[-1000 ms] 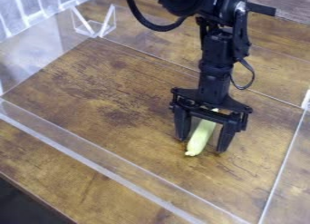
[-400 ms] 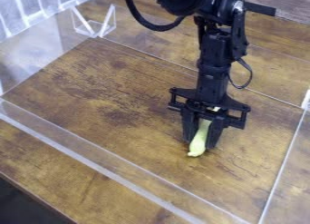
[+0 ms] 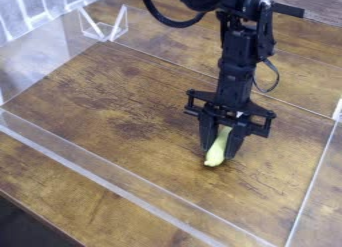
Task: Move the green spoon to the left
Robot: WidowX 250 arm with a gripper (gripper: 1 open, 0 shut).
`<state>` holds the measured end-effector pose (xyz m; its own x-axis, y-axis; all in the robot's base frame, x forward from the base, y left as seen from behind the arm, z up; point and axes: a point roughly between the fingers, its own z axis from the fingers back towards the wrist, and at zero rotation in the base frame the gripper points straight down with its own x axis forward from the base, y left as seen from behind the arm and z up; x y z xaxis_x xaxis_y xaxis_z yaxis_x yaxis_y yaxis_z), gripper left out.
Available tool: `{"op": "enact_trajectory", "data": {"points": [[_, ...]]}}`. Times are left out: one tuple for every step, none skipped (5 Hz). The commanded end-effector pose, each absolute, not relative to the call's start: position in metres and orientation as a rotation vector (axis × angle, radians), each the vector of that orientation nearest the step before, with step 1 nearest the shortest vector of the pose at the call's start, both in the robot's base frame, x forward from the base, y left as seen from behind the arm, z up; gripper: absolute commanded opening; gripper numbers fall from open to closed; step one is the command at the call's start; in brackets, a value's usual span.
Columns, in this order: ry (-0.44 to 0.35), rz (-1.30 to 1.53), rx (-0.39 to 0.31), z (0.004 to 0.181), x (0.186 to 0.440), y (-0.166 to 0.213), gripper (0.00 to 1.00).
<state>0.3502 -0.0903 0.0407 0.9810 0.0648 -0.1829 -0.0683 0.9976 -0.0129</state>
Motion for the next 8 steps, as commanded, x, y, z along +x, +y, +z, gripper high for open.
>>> {"op": "enact_trajectory", "data": {"points": [[0.056,0.062,-0.041,0.094,0.363,-0.086,0.00],[0.036,0.053,-0.043,0.112,0.363,-0.085,0.00],[0.022,0.052,-0.045,0.123,0.362,-0.083,0.00],[0.015,0.051,-0.045,0.129,0.361,-0.082,0.00],[-0.005,0.052,-0.047,0.143,0.360,-0.079,0.00],[-0.012,0.054,-0.046,0.148,0.360,-0.077,0.00],[-0.020,0.057,-0.045,0.154,0.358,-0.074,0.00],[-0.028,0.061,-0.043,0.160,0.357,-0.072,0.00]]}}
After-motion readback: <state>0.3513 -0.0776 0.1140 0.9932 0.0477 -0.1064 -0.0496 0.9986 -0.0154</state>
